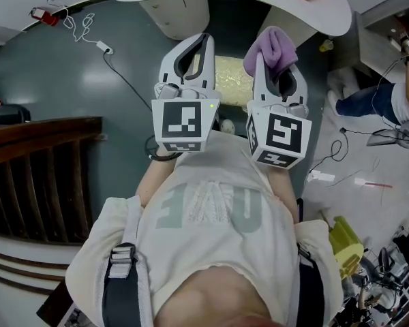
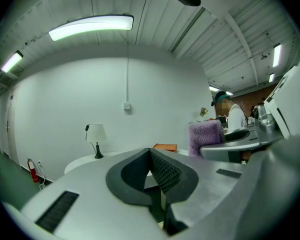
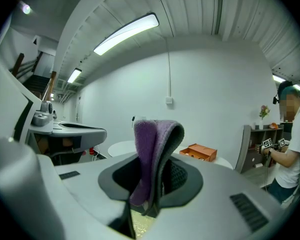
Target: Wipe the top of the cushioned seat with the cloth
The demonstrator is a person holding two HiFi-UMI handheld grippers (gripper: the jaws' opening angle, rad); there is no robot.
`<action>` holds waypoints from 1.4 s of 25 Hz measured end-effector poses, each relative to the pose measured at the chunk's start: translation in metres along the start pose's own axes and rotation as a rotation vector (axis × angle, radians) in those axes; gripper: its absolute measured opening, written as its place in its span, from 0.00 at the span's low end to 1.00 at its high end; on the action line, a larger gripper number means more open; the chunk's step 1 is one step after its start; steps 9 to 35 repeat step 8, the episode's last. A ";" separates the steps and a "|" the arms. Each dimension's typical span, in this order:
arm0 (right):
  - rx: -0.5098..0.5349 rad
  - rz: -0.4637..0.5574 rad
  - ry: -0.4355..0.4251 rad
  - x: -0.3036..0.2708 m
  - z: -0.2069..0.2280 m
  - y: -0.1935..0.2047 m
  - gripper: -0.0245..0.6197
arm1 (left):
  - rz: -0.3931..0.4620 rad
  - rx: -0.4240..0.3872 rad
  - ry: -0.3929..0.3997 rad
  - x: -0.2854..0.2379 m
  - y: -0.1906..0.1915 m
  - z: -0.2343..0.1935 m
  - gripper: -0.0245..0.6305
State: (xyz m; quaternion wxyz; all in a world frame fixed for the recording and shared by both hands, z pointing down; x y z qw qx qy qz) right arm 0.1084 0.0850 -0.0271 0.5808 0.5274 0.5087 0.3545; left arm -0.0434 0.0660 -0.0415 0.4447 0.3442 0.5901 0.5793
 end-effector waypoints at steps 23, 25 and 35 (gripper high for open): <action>0.005 -0.004 -0.003 0.000 0.012 0.002 0.19 | 0.005 -0.003 -0.002 -0.005 -0.004 0.012 0.05; 0.005 -0.004 -0.003 0.000 0.012 0.002 0.19 | 0.005 -0.003 -0.002 -0.005 -0.004 0.012 0.05; 0.005 -0.004 -0.003 0.000 0.012 0.002 0.19 | 0.005 -0.003 -0.002 -0.005 -0.004 0.012 0.05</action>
Point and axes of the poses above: the fingertips, and each gripper's own axes: x backward along the fingers, z to its right, y out of its underside, the point moved 7 cm from there along x, backward along the fingers, and after that the axes turned 2 degrees about x, right-handed, at the moved point
